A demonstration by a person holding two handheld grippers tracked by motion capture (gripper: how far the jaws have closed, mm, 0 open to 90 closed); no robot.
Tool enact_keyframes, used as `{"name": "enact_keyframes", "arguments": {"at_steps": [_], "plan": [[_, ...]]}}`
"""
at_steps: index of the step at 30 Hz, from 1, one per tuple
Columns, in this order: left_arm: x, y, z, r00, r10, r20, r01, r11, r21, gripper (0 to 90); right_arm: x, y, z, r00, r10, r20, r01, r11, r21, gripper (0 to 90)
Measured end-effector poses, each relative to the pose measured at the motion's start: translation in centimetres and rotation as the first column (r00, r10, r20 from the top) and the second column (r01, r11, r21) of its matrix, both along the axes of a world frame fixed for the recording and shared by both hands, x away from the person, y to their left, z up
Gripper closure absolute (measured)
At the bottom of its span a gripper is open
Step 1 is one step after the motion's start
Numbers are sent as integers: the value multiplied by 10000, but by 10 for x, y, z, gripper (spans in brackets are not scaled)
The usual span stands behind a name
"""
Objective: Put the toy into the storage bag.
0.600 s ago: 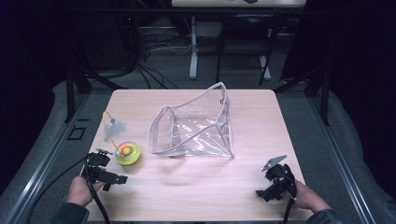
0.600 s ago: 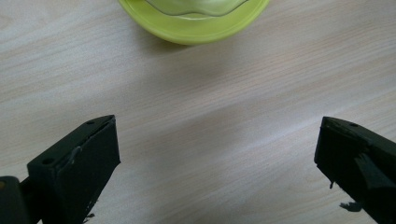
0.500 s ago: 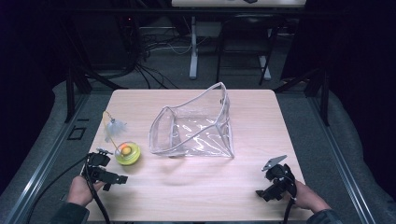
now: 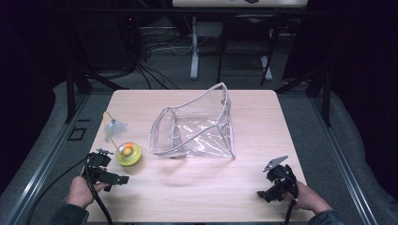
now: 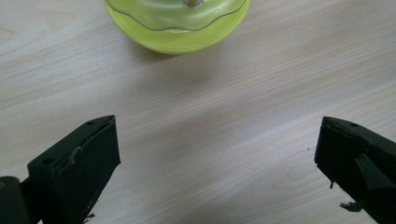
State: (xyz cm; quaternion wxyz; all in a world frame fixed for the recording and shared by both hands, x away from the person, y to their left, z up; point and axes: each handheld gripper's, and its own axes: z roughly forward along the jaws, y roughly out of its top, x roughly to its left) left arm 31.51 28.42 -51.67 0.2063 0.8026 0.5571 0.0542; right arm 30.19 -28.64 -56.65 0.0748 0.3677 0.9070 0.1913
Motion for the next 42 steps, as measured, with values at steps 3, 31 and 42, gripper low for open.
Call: {"name": "enact_keyframes", "arguments": {"at_steps": [3, 31, 42], "plan": [[0, -1, 0, 9996, 60, -267, -63, 9999, -124, 8, 0, 0, 0, 10000, -12, 16, 12, 10000, -13, 0], [9, 9, 55, 9982, -205, 560, 238, 9980, -588, 2, -1, 0, 1, 9998, -175, -21, 175, 9997, -163, 0], [23, 6, 71, 9970, -381, 680, 403, 9987, -320, 2, 0, 0, 0, 9999, -102, 9, 102, 9999, -118, 0]]}}
